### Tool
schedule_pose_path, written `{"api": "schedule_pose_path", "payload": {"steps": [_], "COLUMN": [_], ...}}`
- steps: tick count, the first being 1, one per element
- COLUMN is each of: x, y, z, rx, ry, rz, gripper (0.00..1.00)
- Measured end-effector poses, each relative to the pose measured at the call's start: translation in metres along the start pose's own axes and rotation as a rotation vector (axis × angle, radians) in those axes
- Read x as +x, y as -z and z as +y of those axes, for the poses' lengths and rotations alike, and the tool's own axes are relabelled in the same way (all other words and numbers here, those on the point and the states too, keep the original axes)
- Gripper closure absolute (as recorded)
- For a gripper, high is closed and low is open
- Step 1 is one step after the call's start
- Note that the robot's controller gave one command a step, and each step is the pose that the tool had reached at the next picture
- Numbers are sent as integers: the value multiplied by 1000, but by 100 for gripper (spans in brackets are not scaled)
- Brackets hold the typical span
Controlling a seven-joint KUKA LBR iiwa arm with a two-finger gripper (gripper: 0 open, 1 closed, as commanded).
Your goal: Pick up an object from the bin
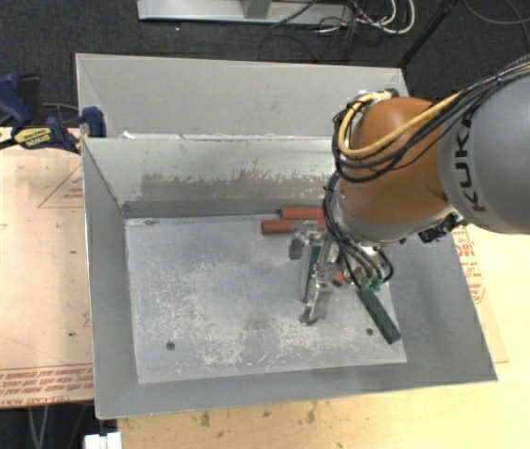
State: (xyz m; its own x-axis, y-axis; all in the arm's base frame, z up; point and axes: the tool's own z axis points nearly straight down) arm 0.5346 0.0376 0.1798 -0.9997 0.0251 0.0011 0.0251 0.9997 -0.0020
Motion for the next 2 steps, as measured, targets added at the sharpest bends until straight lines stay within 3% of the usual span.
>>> {"api": "schedule_pose_path", "payload": {"steps": [1, 2], "x": [-49, 34], "y": [29, -90], "z": [-72, -110], "rx": [1, -2], "ry": [-37, -173], "rz": [-10, 10], "gripper": [0, 0]}}
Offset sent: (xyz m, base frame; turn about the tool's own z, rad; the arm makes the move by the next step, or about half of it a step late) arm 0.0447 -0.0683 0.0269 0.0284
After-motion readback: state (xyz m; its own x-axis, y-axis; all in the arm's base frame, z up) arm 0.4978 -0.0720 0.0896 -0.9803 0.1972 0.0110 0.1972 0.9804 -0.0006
